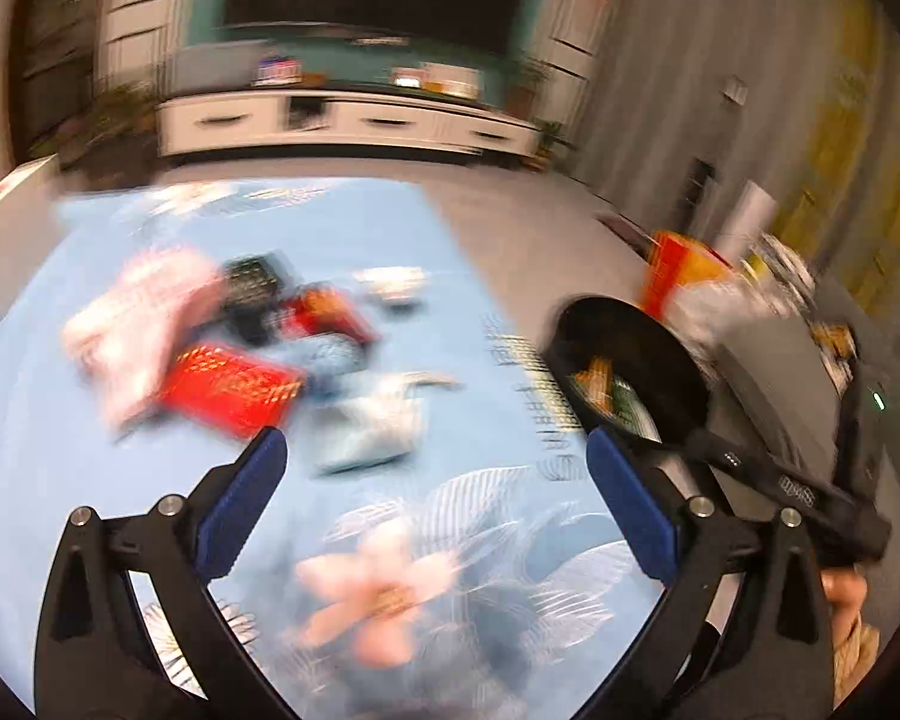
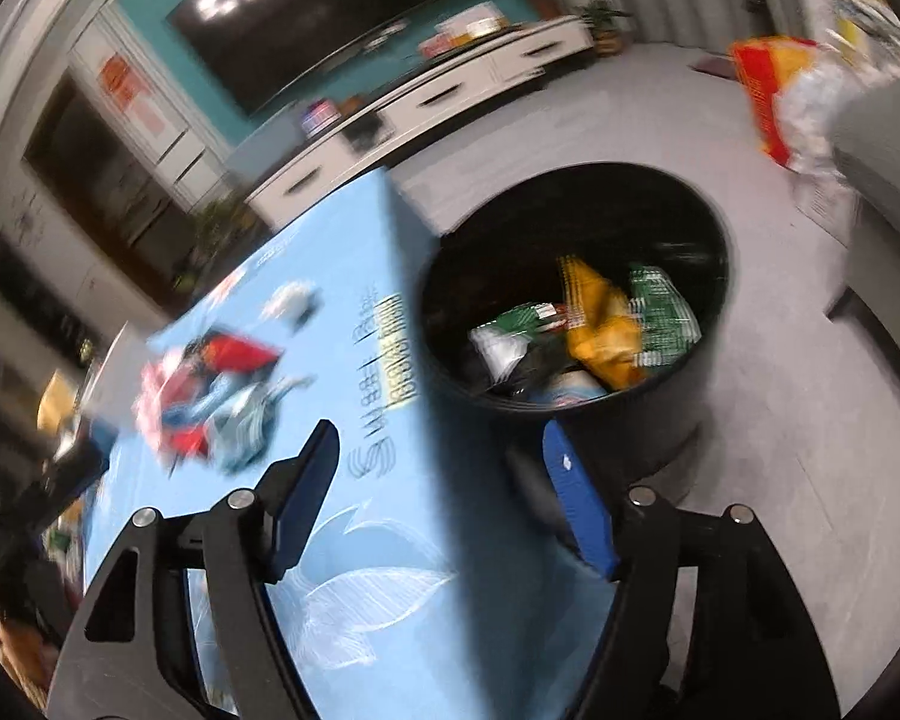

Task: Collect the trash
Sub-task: 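Move both open tools back over the table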

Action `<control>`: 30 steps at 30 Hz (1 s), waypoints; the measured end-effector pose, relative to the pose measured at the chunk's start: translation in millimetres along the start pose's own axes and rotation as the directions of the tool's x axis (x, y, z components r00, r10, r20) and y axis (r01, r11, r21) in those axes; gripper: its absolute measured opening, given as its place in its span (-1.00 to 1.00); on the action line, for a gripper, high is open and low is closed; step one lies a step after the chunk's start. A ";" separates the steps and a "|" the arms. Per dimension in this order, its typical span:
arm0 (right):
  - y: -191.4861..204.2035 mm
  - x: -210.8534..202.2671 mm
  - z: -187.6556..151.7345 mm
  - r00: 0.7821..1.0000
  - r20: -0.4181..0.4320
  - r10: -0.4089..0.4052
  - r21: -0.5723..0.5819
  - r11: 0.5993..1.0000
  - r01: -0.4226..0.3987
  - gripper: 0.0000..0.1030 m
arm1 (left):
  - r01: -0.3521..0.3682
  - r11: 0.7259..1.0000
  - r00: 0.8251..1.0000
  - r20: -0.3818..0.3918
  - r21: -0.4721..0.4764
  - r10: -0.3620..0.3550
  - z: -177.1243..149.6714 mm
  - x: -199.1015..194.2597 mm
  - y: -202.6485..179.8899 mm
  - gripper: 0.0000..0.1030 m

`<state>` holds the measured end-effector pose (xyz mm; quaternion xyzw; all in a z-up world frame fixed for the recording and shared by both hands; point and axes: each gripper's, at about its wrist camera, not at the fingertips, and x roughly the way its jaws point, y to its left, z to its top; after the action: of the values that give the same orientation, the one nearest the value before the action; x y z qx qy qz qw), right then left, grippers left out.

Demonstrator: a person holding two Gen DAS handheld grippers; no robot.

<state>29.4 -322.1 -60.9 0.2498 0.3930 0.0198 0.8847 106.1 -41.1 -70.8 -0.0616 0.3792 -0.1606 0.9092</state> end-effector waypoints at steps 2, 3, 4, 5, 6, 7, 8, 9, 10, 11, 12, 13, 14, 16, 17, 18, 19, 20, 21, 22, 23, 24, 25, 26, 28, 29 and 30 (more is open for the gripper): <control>21.3 2.3 -5.1 1.000 -0.017 0.015 -0.058 0.998 -0.016 0.45 | -0.032 0.997 0.999 0.007 -0.069 0.033 -3.7 -10.1 28.4 0.94; 35.1 4.6 -9.5 0.999 -0.030 0.029 -0.096 0.995 -0.032 0.46 | -0.038 0.993 0.999 0.017 -0.108 0.040 -6.8 -15.3 42.8 0.94; 45.1 6.8 -12.7 0.998 -0.042 0.038 -0.121 0.992 -0.043 0.46 | -0.033 0.988 0.999 0.029 -0.154 0.038 -11.5 -21.1 58.6 0.94; 56.1 10.1 -16.3 0.997 -0.057 0.047 -0.148 0.987 -0.055 0.46 | -0.028 0.984 0.999 0.031 -0.176 0.035 -14.4 -24.2 66.9 0.94; 68.1 13.9 -20.5 0.996 -0.075 0.057 -0.181 0.981 -0.069 0.48 | -0.025 0.980 0.999 0.031 -0.197 0.032 -17.9 -26.6 75.8 0.94; 79.2 17.4 -24.2 0.994 -0.087 0.063 -0.214 0.974 -0.080 0.53 | -0.019 0.978 0.999 0.031 -0.209 0.026 -20.9 -28.5 83.7 0.94; 88.9 19.8 -27.8 0.993 -0.093 0.075 -0.244 0.965 -0.095 0.59 | -0.026 0.977 0.999 0.028 -0.210 0.032 -27.1 -30.3 90.3 0.94; 96.2 21.8 -29.8 0.992 -0.092 0.081 -0.261 0.960 -0.102 0.59 | -0.035 0.978 0.999 0.030 -0.206 0.042 -31.1 -31.1 90.6 0.94; 102.4 23.5 -31.3 0.992 -0.089 0.089 -0.276 0.955 -0.111 0.61 | -0.034 0.980 0.998 0.049 -0.196 0.045 -39.3 -34.0 94.8 0.94; 108.3 25.5 -31.9 0.991 -0.088 0.101 -0.292 0.949 -0.123 0.64 | -0.029 0.982 0.997 0.071 -0.184 0.042 -44.2 -36.6 96.8 0.94; 115.3 29.6 -32.1 0.989 -0.089 0.117 -0.313 0.939 -0.139 0.75 | -0.020 0.986 0.994 0.106 -0.163 0.037 -50.7 -40.4 99.5 0.94; 120.2 33.5 -32.4 0.989 -0.092 0.119 -0.330 0.933 -0.143 0.85 | -0.017 0.990 0.991 0.128 -0.137 0.035 -54.7 -43.9 100.3 0.94; 127.3 37.0 -33.4 0.988 -0.098 0.117 -0.347 0.927 -0.144 0.90 | -0.026 0.992 0.992 0.118 -0.127 0.042 -55.3 -43.3 101.7 0.94; 138.5 47.3 -35.6 0.987 -0.126 0.101 -0.396 0.907 -0.144 0.94 | -0.019 0.994 0.995 0.098 -0.109 0.030 -55.6 -40.9 103.3 0.94; 143.1 52.5 -36.7 0.988 -0.136 0.074 -0.422 0.898 -0.125 0.94 | -0.028 0.995 0.995 0.098 -0.098 0.037 -54.8 -39.8 103.3 0.94; 145.1 56.7 -36.3 0.988 -0.144 0.056 -0.432 0.895 -0.113 0.94 | -0.044 0.995 0.994 0.098 -0.084 0.052 -54.7 -38.5 102.5 0.94; 147.1 61.4 -35.8 0.987 -0.154 0.047 -0.431 0.895 -0.110 0.94 | -0.057 0.996 0.994 0.093 -0.070 0.063 -53.6 -36.5 101.7 0.94; 147.6 64.1 -35.4 0.986 -0.162 0.045 -0.429 0.897 -0.111 0.94 | -0.053 0.997 0.995 0.079 -0.064 0.058 -51.1 -32.4 101.4 0.94; 148.7 69.1 -33.6 0.984 -0.174 0.039 -0.427 0.898 -0.111 0.94 | -0.044 0.997 0.996 0.071 -0.068 0.049 -51.0 -29.9 102.4 0.94; 150.6 73.5 -32.1 0.984 -0.177 0.033 -0.430 0.896 -0.108 0.94 | -0.032 0.997 0.998 0.059 -0.072 0.037 -49.0 -26.6 103.0 0.94; 151.6 76.3 -30.7 0.985 -0.170 0.030 -0.433 0.896 -0.101 0.94 | -0.010 0.997 0.999 0.046 -0.082 0.014 -44.9 -21.9 104.1 0.94; 152.1 79.5 -29.1 0.986 -0.162 0.025 -0.439 0.893 -0.095 0.94 | 0.008 0.996 0.999 0.041 -0.091 -0.004 -41.0 -18.7 105.0 0.94; 153.9 82.9 -27.9 0.988 -0.154 0.025 -0.447 0.890 -0.092 0.93 | 0.025 0.995 0.999 0.041 -0.097 -0.022 -36.7 -15.8 105.5 0.94; 155.8 87.0 -26.1 0.990 -0.141 0.022 -0.452 0.888 -0.084 0.93 | 0.029 0.995 0.999 0.043 -0.097 -0.024 -30.7 -11.5 105.2 0.94; 159.3 95.4 -23.4 0.990 -0.142 0.024 -0.458 0.885 -0.087 0.85 | 0.026 0.996 0.999 0.035 -0.091 -0.023 -20.9 -3.9 103.7 0.94; 160.6 99.3 -21.9 0.989 -0.141 0.031 -0.460 0.883 -0.093 0.80 | 0.033 0.996 0.999 0.029 -0.087 -0.030 -14.3 1.7 103.0 0.94; 162.4 105.0 -20.1 0.988 -0.147 0.035 -0.463 0.880 -0.101 0.69 | 0.041 0.996 0.999 0.022 -0.079 -0.040 -8.6 7.4 101.8 0.94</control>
<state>113.9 -147.2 -69.9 0.0401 0.4261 0.1621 0.8891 129.8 52.3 -105.6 -0.1070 0.3748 -0.1631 0.9064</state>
